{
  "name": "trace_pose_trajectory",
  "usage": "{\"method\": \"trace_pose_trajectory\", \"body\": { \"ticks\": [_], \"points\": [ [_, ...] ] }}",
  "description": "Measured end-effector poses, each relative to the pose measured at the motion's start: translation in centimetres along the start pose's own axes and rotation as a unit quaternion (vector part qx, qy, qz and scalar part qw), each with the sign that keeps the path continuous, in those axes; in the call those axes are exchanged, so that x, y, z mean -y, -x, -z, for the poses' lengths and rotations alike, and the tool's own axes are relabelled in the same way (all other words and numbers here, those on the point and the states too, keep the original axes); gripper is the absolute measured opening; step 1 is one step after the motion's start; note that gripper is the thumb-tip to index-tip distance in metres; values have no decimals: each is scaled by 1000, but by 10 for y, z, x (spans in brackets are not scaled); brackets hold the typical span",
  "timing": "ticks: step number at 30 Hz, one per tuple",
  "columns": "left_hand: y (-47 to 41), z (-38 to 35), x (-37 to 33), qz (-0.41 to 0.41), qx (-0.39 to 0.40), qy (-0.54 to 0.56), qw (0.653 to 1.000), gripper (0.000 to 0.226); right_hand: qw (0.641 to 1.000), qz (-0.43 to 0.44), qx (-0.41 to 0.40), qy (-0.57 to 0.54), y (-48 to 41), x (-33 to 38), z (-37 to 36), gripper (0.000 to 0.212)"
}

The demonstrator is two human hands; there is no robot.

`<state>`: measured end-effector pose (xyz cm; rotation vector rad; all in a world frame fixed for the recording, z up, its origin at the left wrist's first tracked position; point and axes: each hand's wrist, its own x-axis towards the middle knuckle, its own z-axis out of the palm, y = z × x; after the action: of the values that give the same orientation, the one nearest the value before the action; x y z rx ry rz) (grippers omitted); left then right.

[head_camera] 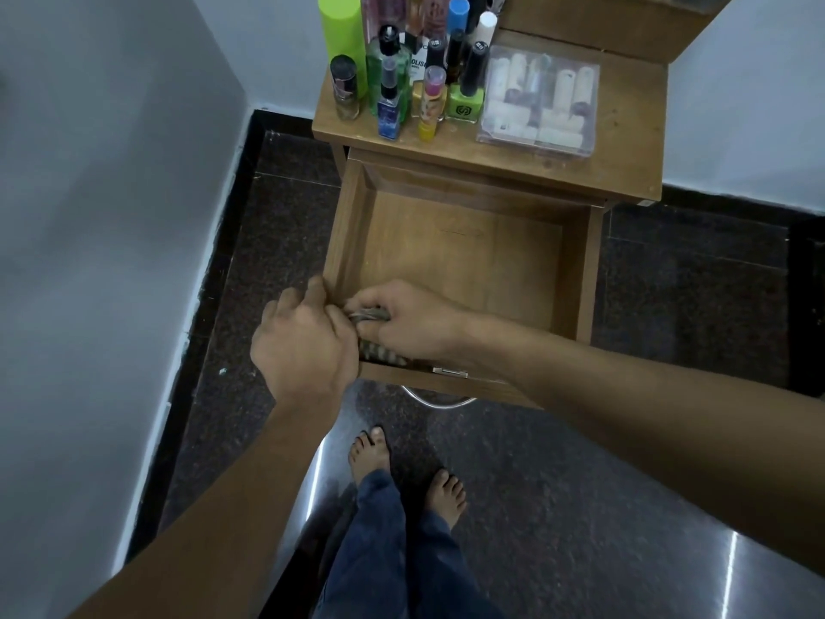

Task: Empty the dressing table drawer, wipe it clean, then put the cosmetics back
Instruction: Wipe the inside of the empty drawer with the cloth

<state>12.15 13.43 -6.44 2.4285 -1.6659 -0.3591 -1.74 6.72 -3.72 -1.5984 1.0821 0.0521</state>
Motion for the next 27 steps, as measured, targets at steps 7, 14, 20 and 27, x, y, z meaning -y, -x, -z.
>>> {"method": "trace_pose_trajectory", "body": {
  "ticks": [7,14,20,27],
  "points": [
    [1,1,-2,2,-2,12,1000,59,989,11,122,79,-1,-7,22,23],
    [1,0,-2,-6,-6,-11,1000,58,958,-101,255,80,11,-22,57,37],
    [1,1,0,-3,8,-3,1000,60,936,-191,279,92,5,-31,66,29],
    [2,-1,-1,-2,8,-24,1000,50,896,-119,271,332,71,-59,85,46]
  ]
}}
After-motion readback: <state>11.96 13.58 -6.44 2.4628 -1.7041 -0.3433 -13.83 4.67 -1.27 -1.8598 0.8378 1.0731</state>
